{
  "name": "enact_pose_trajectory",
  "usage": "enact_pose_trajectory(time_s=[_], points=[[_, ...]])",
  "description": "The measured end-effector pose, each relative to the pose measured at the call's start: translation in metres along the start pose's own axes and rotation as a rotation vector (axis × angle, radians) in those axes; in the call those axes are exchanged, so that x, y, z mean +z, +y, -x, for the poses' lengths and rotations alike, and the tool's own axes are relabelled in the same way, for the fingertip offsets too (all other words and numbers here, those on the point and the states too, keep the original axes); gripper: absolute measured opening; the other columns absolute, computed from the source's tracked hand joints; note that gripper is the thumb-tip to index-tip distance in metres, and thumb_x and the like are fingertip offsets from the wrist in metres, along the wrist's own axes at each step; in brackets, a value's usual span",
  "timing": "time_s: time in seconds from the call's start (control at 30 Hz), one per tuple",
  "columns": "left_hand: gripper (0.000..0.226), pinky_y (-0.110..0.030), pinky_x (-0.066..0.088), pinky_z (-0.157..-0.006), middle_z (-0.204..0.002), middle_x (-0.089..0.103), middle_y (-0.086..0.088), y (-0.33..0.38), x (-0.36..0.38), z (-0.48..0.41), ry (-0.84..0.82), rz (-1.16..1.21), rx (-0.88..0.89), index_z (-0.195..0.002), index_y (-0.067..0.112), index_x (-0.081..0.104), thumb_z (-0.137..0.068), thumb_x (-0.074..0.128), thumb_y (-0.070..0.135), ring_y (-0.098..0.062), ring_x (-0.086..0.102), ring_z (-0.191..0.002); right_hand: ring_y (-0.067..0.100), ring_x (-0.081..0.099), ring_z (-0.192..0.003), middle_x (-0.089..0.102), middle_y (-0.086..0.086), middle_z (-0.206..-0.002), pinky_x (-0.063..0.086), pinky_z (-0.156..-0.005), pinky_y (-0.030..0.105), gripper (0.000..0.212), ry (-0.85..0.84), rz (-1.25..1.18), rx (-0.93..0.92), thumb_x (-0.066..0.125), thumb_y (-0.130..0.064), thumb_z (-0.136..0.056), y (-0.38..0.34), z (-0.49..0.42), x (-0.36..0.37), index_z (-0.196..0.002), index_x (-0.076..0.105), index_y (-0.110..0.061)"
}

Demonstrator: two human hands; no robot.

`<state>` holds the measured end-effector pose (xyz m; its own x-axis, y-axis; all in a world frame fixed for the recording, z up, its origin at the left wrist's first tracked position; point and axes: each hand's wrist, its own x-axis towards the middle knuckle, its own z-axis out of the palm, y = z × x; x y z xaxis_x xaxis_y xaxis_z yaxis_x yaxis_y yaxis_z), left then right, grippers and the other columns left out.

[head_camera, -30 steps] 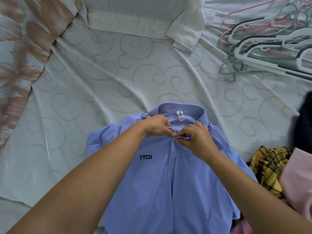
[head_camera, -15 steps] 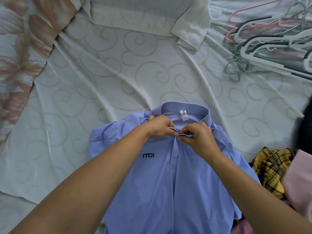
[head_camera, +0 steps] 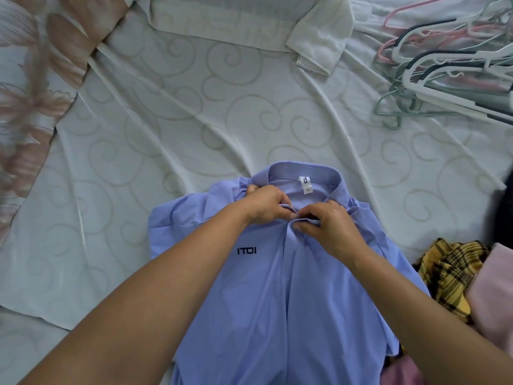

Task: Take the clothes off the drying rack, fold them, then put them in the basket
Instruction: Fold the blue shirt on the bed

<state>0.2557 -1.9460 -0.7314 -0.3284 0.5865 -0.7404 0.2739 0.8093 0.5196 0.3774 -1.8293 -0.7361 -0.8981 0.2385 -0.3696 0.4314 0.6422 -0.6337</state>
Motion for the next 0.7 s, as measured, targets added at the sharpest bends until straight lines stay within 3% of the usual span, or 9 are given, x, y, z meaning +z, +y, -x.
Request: enact_pose_trajectory(time_s=[0.2,0.33,0.5,0.6,0.7], points=[[0.023,-0.025,0.017,-0.088,-0.094,0.061,0.007,-0.001,0.001,-0.001,-0.009,-0.019,0.016,-0.099,0.028,0.069,-0.087,0.058,0.044,-0.018,0.037,-0.111,0.021,0.045,-0.077,0.066,0.006,-0.074,0.038,-0.076,0.035,0.011,0.035,0.039,-0.071,0.073,-0.017,-0.080,0.005,0.001,0.000,-0.090,0.076,-0.014],[0.022,-0.025,0.023,-0.093,-0.094,0.062,0.007,-0.002,0.001,0.001,-0.003,0.007,0.014,-0.098,0.027,0.069,-0.087,0.059,0.044,-0.019,0.039,-0.114,0.018,0.042,-0.081,0.068,0.007,-0.083,0.032,-0.076,0.030,0.015,-0.011,0.091,-0.080,0.069,-0.023,-0.084,0.001,-0.003,-0.001,-0.095,0.074,-0.014],[0.005,-0.027,0.029,-0.102,-0.100,0.065,0.010,-0.008,0.000,0.001,-0.032,0.015,0.023,-0.080,0.044,0.061,-0.085,0.060,0.043,-0.021,0.041,-0.116,0.016,0.038,-0.085,0.065,0.003,-0.092,0.018,-0.071,0.023,0.020,-0.092,0.149,-0.061,0.061,-0.029,-0.090,-0.001,-0.005,-0.005,-0.099,0.069,-0.014],[0.015,-0.032,0.034,-0.102,-0.100,0.065,0.007,-0.011,-0.002,0.001,-0.072,-0.002,0.060,-0.072,0.047,0.058,-0.085,0.059,0.040,-0.022,0.046,-0.112,0.018,0.040,-0.089,0.058,-0.001,-0.088,0.019,-0.074,0.025,0.022,-0.161,0.193,-0.038,0.056,-0.033,-0.092,-0.002,-0.008,-0.005,-0.098,0.067,-0.014],[0.009,-0.031,0.034,-0.101,-0.099,0.065,0.006,-0.010,-0.005,0.003,-0.073,-0.025,0.095,-0.084,0.043,0.061,-0.087,0.059,0.035,-0.019,0.049,-0.109,0.020,0.041,-0.091,0.044,-0.010,-0.076,0.018,-0.074,0.025,0.024,-0.252,0.277,-0.038,0.050,-0.035,-0.094,-0.004,-0.011,-0.007,-0.097,0.065,-0.017]])
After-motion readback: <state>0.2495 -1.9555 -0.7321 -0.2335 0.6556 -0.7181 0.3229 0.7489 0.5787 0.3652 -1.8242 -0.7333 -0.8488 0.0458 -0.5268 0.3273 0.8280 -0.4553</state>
